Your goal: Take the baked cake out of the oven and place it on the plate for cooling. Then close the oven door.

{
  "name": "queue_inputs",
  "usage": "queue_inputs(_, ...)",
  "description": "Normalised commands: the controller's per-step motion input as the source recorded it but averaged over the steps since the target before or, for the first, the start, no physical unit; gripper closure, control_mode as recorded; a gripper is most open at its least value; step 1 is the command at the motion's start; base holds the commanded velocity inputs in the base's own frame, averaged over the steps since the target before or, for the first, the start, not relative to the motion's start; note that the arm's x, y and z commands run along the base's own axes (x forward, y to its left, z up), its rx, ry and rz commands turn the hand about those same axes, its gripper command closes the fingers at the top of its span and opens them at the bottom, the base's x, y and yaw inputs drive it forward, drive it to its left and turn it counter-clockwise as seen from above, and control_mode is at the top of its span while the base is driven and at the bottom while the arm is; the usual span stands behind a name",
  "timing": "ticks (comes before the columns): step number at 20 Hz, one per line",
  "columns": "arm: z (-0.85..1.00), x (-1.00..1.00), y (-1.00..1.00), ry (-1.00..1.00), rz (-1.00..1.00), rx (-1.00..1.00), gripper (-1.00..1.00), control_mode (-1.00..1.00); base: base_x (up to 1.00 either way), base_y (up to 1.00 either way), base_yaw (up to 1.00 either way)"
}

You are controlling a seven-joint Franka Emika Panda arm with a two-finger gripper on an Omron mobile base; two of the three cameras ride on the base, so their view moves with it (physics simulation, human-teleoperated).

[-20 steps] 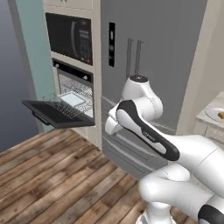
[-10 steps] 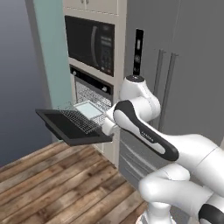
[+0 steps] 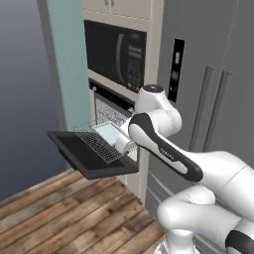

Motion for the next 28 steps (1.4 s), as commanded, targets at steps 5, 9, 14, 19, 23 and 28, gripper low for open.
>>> queue_inputs(5, 0.00, 0.00, 0.00, 0.00, 0.00, 0.00, -1.00, 1.00, 0.69, 0.00, 0.10)
queue_inputs(9, 0.00, 0.00, 0.00, 0.00, 0.00, 0.00, -1.00, 1.00, 0.81, 0.00, 0.06)
queue_inputs(14, 0.00, 0.00, 0.00, 0.00, 0.00, 0.00, -1.00, 1.00, 0.65, 0.00, 0.06)
queue_inputs(19, 0.00, 0.00, 0.00, 0.00, 0.00, 0.00, -1.00, 1.00, 0.48, 0.00, 0.05)
queue_inputs(23, 0.00, 0.00, 0.00, 0.00, 0.00, 0.00, -1.00, 1.00, 0.37, 0.00, 0.04)
queue_inputs(28, 0.00, 0.00, 0.00, 0.00, 0.00, 0.00, -1.00, 1.00, 0.32, -0.02, 0.03)
